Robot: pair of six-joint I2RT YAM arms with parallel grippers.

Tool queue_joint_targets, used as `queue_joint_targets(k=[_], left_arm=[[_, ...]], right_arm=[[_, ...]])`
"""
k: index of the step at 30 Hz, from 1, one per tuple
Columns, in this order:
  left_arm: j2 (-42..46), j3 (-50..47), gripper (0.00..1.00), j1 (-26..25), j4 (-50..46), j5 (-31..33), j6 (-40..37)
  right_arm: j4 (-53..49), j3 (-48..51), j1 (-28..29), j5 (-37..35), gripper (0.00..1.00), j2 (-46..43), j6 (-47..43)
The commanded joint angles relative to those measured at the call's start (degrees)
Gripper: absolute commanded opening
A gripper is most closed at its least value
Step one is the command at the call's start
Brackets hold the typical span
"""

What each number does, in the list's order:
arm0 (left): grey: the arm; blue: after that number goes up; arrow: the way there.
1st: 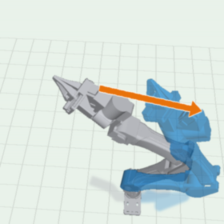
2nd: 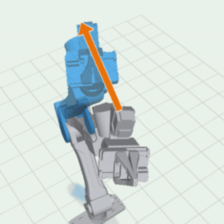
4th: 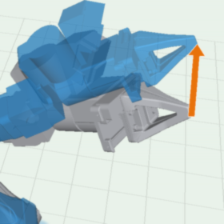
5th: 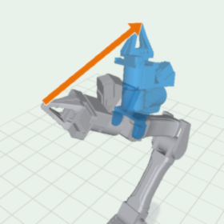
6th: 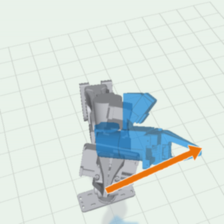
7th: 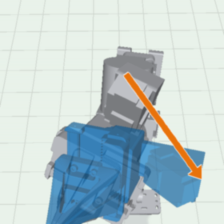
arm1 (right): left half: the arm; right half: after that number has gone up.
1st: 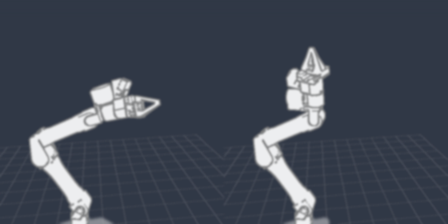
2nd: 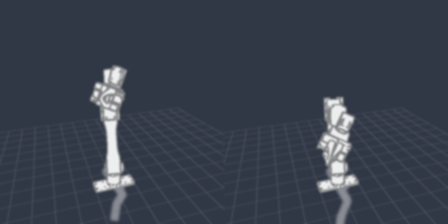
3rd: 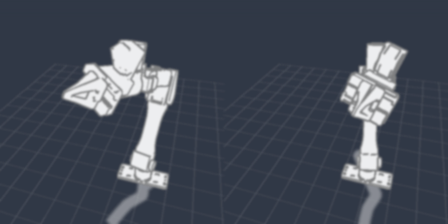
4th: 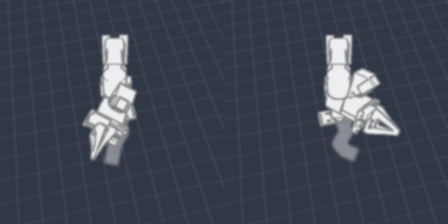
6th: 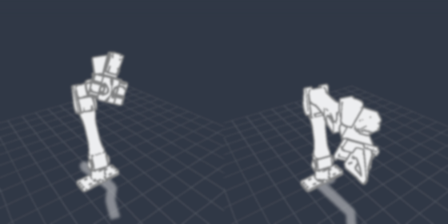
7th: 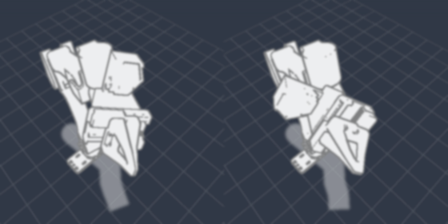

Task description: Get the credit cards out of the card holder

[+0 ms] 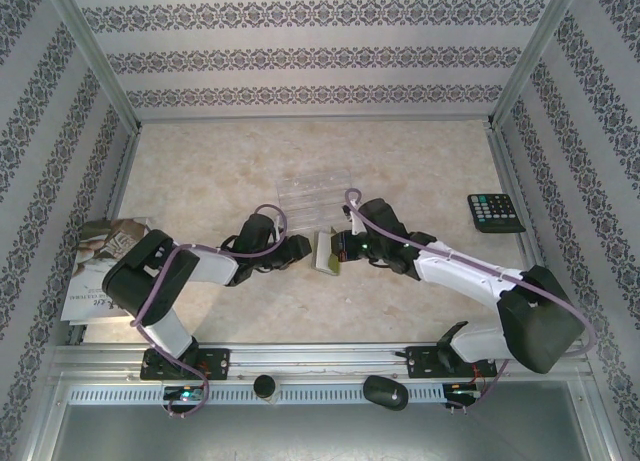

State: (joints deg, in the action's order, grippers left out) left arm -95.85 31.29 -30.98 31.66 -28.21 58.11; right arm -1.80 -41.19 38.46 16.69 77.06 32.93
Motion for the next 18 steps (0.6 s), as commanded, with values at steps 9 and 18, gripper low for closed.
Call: queue_joint_targets(k=[9,18], left_arm=[[1.87,-0.61,0.51,-0.52,-7.18,2.79,-1.02],[10.38,2.27,0.57,-1.16,-20.12,9.86,-9.31]], right_arm=[[-2.49,-5.90,1.64,-1.43,0.00,2.68,-2.72],[-10.27,-2.16,-1.67,-14.29,0.00,3.17,-2.78]])
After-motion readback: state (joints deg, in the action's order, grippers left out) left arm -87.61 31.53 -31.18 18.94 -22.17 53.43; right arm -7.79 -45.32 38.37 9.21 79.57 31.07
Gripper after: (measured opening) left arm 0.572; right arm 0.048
